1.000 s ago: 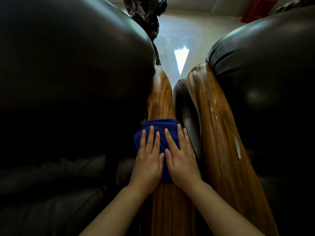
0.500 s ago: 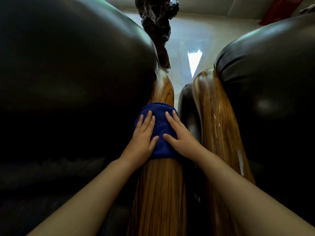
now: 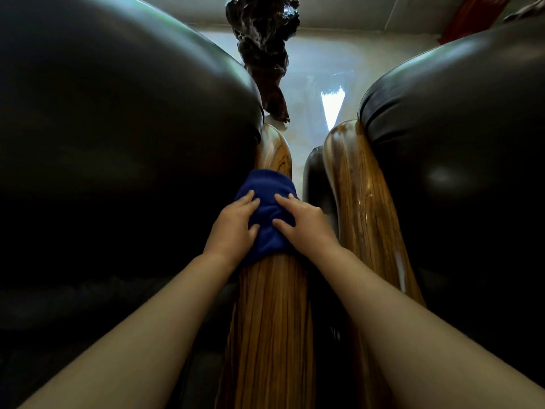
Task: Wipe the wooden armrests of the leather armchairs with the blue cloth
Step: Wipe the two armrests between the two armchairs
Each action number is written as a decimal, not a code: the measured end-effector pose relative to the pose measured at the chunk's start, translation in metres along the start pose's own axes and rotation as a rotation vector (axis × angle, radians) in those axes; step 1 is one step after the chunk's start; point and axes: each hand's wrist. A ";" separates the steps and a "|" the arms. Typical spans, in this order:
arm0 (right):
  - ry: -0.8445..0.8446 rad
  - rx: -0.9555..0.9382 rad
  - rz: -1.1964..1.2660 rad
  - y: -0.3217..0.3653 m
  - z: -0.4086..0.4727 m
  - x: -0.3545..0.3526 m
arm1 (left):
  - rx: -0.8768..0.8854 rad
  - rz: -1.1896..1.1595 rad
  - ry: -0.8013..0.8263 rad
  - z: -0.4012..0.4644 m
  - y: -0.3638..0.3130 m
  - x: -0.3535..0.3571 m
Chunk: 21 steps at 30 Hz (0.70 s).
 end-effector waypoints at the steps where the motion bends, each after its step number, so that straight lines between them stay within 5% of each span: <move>1: 0.021 -0.033 -0.071 0.002 -0.009 -0.003 | 0.012 0.033 0.004 -0.010 -0.002 -0.002; 7: 0.174 -0.030 -0.197 0.013 -0.075 -0.021 | 0.076 0.215 0.178 -0.063 -0.012 -0.023; 15: 0.231 0.178 0.027 0.033 -0.117 -0.102 | 0.030 -0.036 0.307 -0.085 -0.057 -0.086; 21: 0.201 0.144 0.138 0.037 -0.137 -0.207 | 0.021 -0.182 0.336 -0.091 -0.128 -0.111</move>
Point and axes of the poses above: each hand's wrist, its own z-axis towards the middle knuckle, its own x-axis out of the palm, y = z × x, and after that the axes turned 11 degrees about -y, right-handed
